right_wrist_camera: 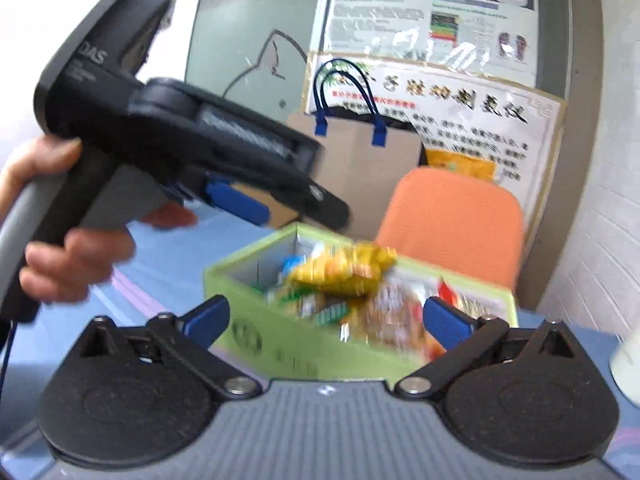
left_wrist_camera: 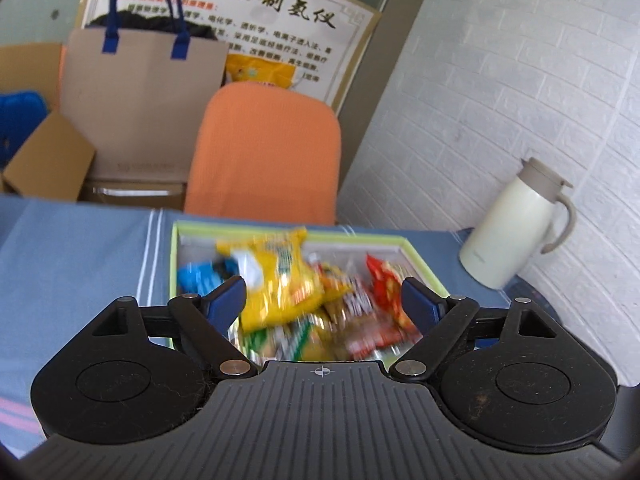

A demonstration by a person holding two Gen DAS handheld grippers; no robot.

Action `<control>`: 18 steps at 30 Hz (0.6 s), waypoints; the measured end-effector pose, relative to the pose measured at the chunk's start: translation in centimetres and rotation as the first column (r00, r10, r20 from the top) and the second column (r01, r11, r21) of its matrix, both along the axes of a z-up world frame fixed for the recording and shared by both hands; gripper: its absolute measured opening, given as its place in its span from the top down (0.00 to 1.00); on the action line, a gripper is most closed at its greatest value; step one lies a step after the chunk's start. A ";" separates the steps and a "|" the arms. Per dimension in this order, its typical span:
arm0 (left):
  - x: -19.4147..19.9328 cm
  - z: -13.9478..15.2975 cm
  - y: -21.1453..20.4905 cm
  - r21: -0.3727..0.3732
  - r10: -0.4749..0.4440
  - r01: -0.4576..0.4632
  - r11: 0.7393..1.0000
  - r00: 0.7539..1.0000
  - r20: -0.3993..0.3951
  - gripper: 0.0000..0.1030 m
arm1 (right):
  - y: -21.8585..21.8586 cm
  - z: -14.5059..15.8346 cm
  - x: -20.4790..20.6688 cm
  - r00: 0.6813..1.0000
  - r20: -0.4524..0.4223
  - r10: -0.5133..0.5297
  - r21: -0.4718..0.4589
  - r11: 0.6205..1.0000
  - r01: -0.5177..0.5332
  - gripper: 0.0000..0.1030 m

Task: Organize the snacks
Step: 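Reach the left gripper to the white-and-red Kakao snack bag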

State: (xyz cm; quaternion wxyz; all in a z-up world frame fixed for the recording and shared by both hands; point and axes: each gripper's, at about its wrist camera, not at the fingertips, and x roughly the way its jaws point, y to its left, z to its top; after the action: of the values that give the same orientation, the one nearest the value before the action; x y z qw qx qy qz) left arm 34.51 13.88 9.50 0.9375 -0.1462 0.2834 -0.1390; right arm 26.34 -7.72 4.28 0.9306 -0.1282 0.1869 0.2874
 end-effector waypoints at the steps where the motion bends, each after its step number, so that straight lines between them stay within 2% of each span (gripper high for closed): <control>1: -1.2 -0.7 0.2 -0.023 -0.003 0.003 1.000 1.000 0.000 0.26 | -0.6 -0.7 -0.7 1.000 -0.022 0.000 -0.007 1.000 0.000 0.00; 3: -3.6 -2.5 0.6 -0.076 -0.007 0.006 0.997 1.000 -0.019 0.24 | -1.2 -2.4 -1.3 0.997 -0.076 0.004 -0.038 0.999 -0.007 0.00; 6: -4.7 -5.8 0.2 -0.146 -0.037 0.020 0.989 0.993 -0.110 0.25 | -1.1 -4.3 -0.4 0.992 -0.124 -0.016 -0.104 0.995 0.003 0.00; 8: -3.4 -7.2 -0.7 -0.170 -0.069 0.036 0.985 0.979 -0.191 0.34 | -0.6 -4.7 1.0 0.990 -0.140 0.008 -0.098 0.995 -0.022 0.00; 12: -0.3 -8.6 -2.9 -0.185 -0.130 0.081 0.979 0.955 -0.268 0.36 | -0.1 -5.7 4.2 0.972 -0.225 0.066 -0.068 0.994 -0.084 0.01; 15: 1.5 -9.3 -4.6 -0.138 -0.143 0.106 0.985 0.943 -0.299 0.39 | 0.5 -7.1 5.8 0.958 -0.276 0.079 -0.083 0.991 -0.106 0.01; 16: 1.9 -9.7 -5.1 -0.129 -0.147 0.111 0.985 0.939 -0.312 0.47 | 0.5 -7.3 5.9 0.952 -0.292 0.093 -0.073 0.990 -0.119 0.01; 17: 2.3 -10.0 -5.4 -0.130 -0.167 0.131 0.983 0.931 -0.323 0.62 | 0.6 -7.4 5.7 0.947 -0.304 0.104 -0.063 0.990 -0.129 0.01; 18: 2.5 -10.4 -5.6 -0.137 -0.186 0.147 0.980 0.921 -0.341 0.70 | 0.8 -7.5 5.4 0.949 -0.297 0.102 -0.074 0.989 -0.129 0.01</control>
State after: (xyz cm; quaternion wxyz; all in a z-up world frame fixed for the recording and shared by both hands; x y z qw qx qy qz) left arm 37.03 8.31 -0.92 0.8470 -0.1950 0.4501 -0.2051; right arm 31.75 -6.95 -3.21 0.8674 -0.1379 0.3276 0.3483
